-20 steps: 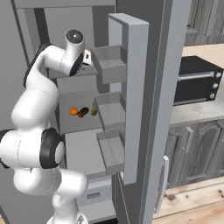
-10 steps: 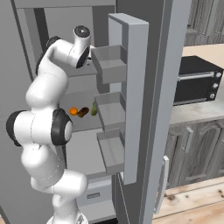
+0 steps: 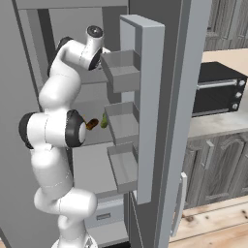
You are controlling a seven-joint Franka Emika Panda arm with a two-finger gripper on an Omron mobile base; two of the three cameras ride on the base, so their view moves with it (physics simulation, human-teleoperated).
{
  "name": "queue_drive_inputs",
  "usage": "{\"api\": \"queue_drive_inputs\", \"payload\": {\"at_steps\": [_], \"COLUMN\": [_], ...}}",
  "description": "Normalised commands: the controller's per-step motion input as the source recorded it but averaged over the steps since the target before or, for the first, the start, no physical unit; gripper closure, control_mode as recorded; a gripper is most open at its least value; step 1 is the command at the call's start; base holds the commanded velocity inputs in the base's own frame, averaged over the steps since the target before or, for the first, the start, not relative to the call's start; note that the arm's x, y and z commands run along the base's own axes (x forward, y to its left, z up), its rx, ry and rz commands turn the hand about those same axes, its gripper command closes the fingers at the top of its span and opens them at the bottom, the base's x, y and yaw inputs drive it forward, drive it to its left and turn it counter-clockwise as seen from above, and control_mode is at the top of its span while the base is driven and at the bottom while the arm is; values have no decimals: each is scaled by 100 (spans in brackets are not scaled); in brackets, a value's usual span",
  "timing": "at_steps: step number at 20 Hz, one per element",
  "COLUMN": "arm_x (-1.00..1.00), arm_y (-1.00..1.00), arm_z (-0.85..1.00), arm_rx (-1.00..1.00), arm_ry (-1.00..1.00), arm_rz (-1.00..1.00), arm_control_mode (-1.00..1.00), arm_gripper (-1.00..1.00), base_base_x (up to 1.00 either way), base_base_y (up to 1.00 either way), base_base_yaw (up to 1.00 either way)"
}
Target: Take the cucumber and orange from the highest rack and move them to the second highest rack where the tangerine and sweet potato are located, to maximize freezer space. Close the freezer door after rearranging.
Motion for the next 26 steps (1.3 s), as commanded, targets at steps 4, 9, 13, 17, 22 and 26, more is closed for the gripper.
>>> {"api": "queue_drive_inputs", "payload": {"at_steps": [4,9,13,17,22,26], "arm_x": [33,35,14,0,0,0], "arm_y": [0,0,1,9,1,0], "arm_z": [-4,-5,-10,-32,-25,-23], "arm_rx": [0,0,0,0,0,0], "arm_ry": [9,12,3,3,-5,-20], "arm_rz": [0,0,0,0,0,0], "arm_control_mode": [-100,-100,-100,-100,-100,-100], "arm_gripper": [-100,-100,-100,100,100,100], "base_base_x": [0,0,0,0,0,0], "base_base_y": [0,0,0,0,0,0], "base_base_yaw": [0,0,0,0,0,0]}}
